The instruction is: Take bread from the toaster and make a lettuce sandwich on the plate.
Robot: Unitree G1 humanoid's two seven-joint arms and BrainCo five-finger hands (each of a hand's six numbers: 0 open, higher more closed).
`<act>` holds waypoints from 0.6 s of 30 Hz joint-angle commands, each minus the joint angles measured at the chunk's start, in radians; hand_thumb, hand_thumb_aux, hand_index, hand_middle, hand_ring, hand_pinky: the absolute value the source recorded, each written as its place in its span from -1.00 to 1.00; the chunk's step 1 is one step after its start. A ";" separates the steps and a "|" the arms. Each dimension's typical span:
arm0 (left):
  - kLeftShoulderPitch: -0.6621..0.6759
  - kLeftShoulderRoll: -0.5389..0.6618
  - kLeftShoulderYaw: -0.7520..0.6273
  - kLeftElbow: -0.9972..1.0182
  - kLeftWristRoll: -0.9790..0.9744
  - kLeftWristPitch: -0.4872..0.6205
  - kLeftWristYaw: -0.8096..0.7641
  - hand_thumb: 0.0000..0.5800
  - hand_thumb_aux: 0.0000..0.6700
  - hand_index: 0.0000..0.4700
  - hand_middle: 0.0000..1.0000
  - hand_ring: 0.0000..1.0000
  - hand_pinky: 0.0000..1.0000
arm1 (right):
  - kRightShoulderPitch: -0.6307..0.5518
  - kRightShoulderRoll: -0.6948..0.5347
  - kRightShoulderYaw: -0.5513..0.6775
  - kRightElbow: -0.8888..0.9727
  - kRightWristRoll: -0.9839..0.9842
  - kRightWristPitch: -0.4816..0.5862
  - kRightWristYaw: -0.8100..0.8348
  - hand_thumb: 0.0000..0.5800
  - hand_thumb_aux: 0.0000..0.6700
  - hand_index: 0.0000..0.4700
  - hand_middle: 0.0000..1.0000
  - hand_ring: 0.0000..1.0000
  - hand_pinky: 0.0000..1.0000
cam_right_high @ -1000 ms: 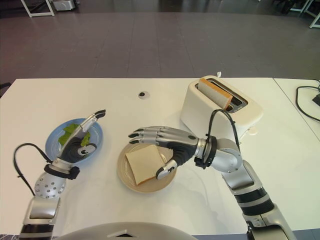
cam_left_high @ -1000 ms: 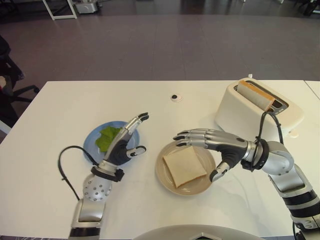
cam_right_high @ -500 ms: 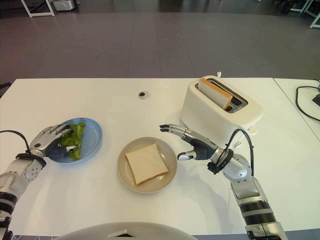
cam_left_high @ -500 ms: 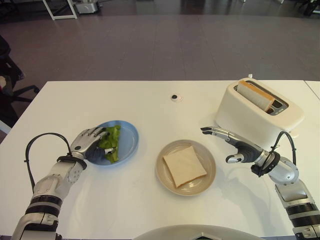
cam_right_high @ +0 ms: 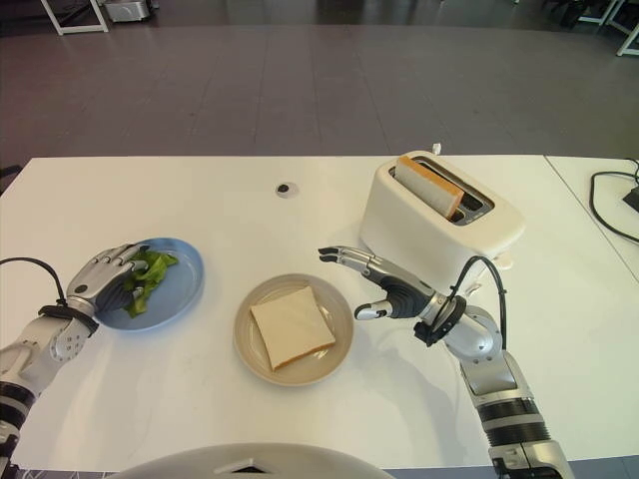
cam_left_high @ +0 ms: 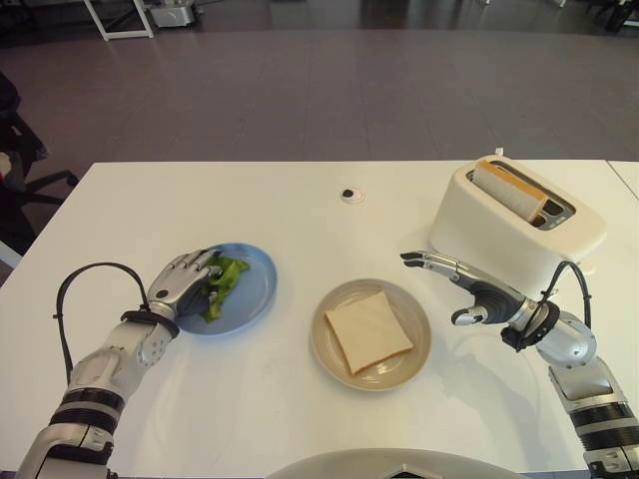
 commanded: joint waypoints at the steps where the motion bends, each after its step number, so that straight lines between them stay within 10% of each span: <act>1: 0.080 0.030 0.052 -0.131 -0.042 0.020 -0.011 1.00 1.00 1.00 -1.00 -1.00 -1.00 | -0.024 0.003 -0.017 0.014 -0.005 -0.001 -0.013 -1.00 -1.00 -1.00 -1.00 -1.00 -1.00; 11: 0.114 -0.128 -0.006 -0.870 -0.381 0.130 -0.428 1.00 1.00 1.00 -1.00 -1.00 -1.00 | -0.065 -0.003 -0.057 0.057 0.018 -0.004 -0.029 -1.00 -1.00 -1.00 -1.00 -1.00 -1.00; 18: 0.039 -0.279 -0.259 -0.787 -0.186 0.157 -0.530 1.00 1.00 1.00 -1.00 -1.00 -1.00 | -0.078 0.009 -0.049 0.073 0.007 -0.009 -0.036 -1.00 -1.00 -1.00 -1.00 -1.00 -1.00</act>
